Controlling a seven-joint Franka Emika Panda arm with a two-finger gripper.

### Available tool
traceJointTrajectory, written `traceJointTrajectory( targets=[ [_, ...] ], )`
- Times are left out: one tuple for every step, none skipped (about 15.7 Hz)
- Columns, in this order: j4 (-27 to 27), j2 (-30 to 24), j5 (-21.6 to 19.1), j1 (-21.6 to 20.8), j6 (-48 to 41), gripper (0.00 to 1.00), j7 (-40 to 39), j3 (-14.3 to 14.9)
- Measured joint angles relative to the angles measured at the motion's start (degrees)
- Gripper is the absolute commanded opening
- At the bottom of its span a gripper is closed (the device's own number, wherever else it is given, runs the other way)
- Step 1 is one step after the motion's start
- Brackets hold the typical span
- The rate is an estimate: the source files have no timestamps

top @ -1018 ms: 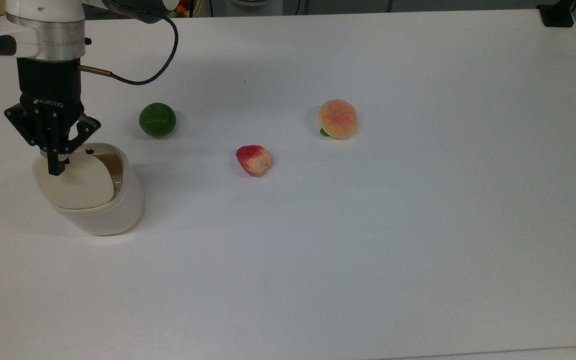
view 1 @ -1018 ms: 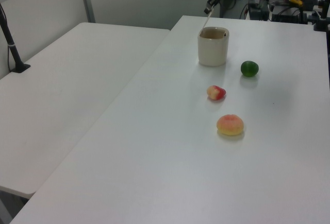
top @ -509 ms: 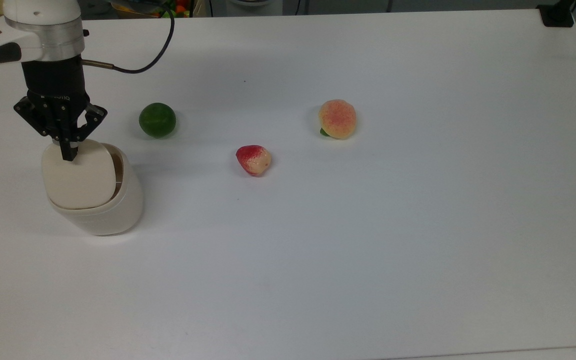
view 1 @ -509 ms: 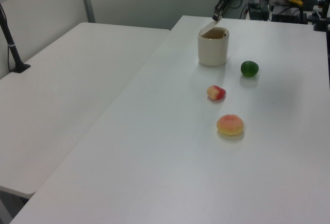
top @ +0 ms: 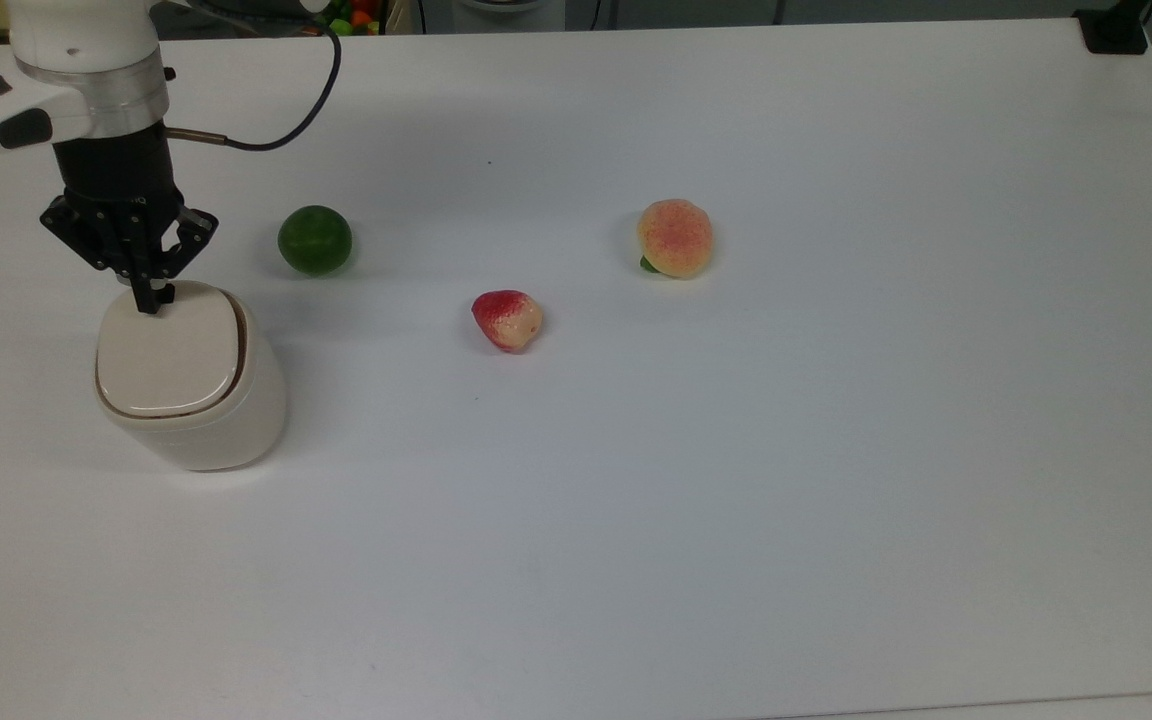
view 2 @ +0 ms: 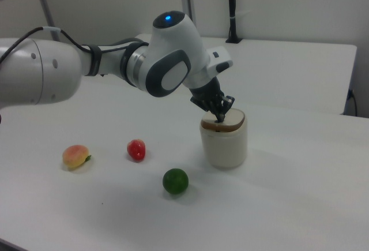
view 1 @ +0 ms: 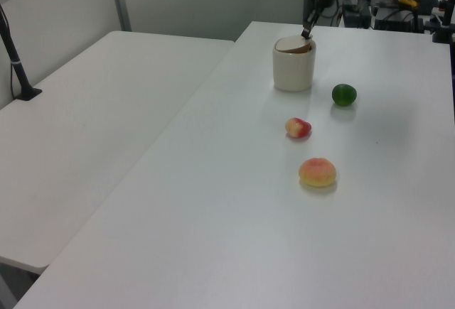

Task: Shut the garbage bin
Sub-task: 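Lower the gripper against the raised lid, pushing it down shut, then press the gripper on the closed lid to seat it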

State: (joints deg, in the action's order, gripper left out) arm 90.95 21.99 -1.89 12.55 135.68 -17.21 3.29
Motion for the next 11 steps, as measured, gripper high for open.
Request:
traceJointTrajectory(
  targets=[
    [0.4,0.0,0.1,0.0,0.0,0.00,-0.3,0.0],
    [0.8,0.0,0.2,0.0,0.0,0.00,-0.4,0.0],
    [1.1,0.0,0.2,0.0,0.0,0.00,-0.5,0.0],
    [1.4,0.0,0.3,0.0,0.0,0.00,-0.6,0.0],
    [1.6,0.0,0.5,0.0,0.0,0.00,-0.7,0.0],
    [1.7,0.0,1.0,0.0,0.0,0.00,-0.8,0.0],
    [1.7,0.0,1.4,0.0,0.0,0.00,-0.8,0.0],
    [1.8,0.0,1.6,0.0,0.0,0.00,-0.9,0.0],
    [1.9,0.0,1.8,0.0,0.0,0.00,-1.3,0.0],
    [2.0,0.0,1.9,0.0,0.0,0.00,-1.7,0.0],
    [2.1,0.0,2.0,0.0,0.0,0.00,-1.9,0.0]
  ],
)
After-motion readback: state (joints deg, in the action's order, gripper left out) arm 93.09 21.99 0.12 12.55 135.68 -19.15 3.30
